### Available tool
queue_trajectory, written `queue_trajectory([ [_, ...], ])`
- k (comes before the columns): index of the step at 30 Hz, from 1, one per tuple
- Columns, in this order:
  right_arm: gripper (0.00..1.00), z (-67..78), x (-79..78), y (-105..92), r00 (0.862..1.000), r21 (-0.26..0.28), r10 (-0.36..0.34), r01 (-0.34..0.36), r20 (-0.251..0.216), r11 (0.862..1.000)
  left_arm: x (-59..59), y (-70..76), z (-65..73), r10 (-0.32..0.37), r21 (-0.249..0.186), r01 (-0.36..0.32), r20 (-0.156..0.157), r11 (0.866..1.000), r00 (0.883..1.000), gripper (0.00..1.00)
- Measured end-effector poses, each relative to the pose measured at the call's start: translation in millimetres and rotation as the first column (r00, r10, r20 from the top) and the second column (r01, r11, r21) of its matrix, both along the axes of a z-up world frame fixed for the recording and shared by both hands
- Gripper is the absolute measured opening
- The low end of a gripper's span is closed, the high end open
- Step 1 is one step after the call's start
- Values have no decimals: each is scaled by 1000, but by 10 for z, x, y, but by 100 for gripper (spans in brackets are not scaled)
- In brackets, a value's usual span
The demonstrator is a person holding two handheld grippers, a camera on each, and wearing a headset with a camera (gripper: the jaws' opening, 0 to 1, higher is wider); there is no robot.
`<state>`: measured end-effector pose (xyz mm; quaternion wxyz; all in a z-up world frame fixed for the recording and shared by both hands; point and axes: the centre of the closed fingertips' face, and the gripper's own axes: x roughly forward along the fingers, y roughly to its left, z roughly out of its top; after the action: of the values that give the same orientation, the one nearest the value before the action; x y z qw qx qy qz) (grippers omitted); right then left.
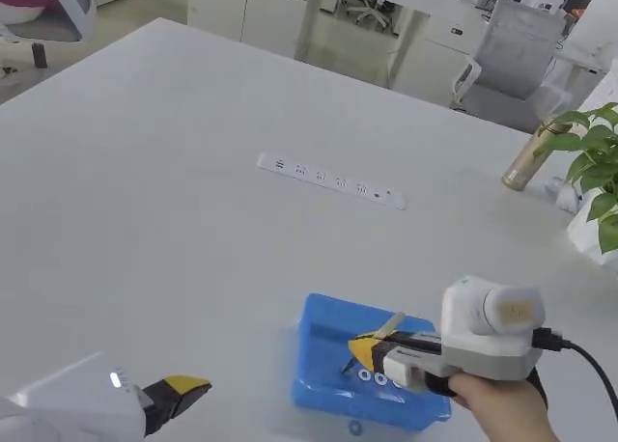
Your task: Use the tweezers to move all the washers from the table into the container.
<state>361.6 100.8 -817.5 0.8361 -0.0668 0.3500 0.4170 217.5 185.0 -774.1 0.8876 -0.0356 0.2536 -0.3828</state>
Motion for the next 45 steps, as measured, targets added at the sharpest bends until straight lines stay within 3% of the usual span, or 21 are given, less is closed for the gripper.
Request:
queue_trajectory([
  [9, 4, 27, -20, 17, 1000, -3, 1, -1, 13, 1000, -4, -14, -3, -3, 2, 3, -2, 1000, 1000, 76],
  [22, 4, 286, -99, -71, 998, 90, -58, 54, 40, 994, 1, -51, 4, -21, 4, 21, 2, 1000, 1000, 75],
  [28, 3, 512, -171, -119, 990, 168, -118, 104, 72, 980, 3, -56, 7, -25, 5, 25, 3, 1000, 1000, 75],
  [32, 3, 620, -260, -184, 986, 236, -157, 140, 52, 962, -3, -71, 3, -30, 5, 30, 2, 1000, 1000, 75],
  [39, 4, 624, -440, -264, 983, 254, -182, 169, 28, 952, -9, -127, 1, -52, 12, 52, 3, 999, 999, 75],
  [45, 4, 502, -596, -283, 982, 250, -189, 184, -6, 951, -6, -148, 2, -61, 16, 61, 5, 998, 998, 75],
])
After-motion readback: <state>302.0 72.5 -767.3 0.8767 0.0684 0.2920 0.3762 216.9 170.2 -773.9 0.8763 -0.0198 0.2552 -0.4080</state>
